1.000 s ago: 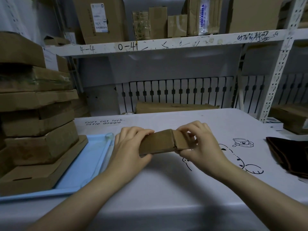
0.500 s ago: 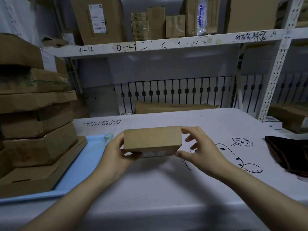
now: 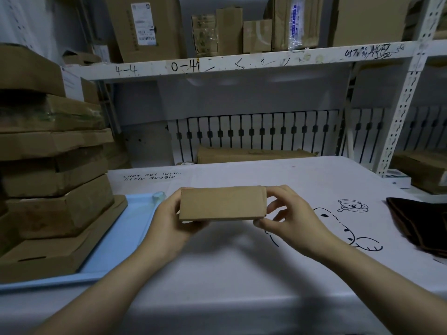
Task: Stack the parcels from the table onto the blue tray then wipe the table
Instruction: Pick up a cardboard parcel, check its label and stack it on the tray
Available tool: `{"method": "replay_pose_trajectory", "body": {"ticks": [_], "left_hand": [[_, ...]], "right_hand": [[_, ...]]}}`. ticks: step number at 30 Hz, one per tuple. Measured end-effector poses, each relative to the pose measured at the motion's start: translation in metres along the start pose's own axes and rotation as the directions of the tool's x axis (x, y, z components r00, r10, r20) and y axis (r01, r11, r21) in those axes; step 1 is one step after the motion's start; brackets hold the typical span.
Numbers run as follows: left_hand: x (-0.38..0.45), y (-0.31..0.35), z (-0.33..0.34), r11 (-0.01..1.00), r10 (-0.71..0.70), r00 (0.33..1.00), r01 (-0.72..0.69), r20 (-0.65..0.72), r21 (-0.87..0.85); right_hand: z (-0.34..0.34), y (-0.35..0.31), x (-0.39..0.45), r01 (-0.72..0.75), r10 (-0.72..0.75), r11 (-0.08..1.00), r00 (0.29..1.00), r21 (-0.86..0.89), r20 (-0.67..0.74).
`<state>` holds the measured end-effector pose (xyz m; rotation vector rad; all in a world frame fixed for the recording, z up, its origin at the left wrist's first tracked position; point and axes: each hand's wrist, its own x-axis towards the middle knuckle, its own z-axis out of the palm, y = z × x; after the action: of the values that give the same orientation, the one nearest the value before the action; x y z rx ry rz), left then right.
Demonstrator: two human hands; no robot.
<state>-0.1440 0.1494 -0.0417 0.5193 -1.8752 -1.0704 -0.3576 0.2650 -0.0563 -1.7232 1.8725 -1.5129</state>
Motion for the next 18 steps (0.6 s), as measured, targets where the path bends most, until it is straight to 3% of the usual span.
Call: {"method": "replay_pose_trajectory", "body": {"ticks": [3, 7, 9, 12, 18], "left_hand": [[0.0, -0.004, -0.005, 0.999, 0.028, 0.999, -0.029, 0.023, 0.028], [-0.005, 0.0, -0.009, 0.9, 0.294, 0.95, -0.311, 0.101, 0.305], [-0.006, -0.003, -0.014, 0.842, 0.338, 0.927, -0.376, 0.163, 0.387], [-0.007, -0.011, -0.021, 0.798, 0.27, 0.939, -0.343, 0.214, 0.496], [-0.006, -0.016, -0.019, 0.765, 0.267, 0.953, -0.299, 0.141, 0.57]], "right_hand": [[0.0, 0.002, 0.0, 0.025, -0.026, 1.0, 0.999, 0.008, 0.035], [0.001, 0.006, -0.005, 0.134, -0.133, 0.99, 0.991, -0.051, 0.026], [0.002, 0.009, -0.009, 0.196, -0.199, 0.974, 0.98, -0.113, -0.019], [0.001, 0.011, -0.012, 0.304, -0.338, 0.908, 0.938, -0.288, -0.074], [0.0, 0.002, -0.012, 0.412, -0.536, 0.745, 0.838, -0.525, -0.103]]}}
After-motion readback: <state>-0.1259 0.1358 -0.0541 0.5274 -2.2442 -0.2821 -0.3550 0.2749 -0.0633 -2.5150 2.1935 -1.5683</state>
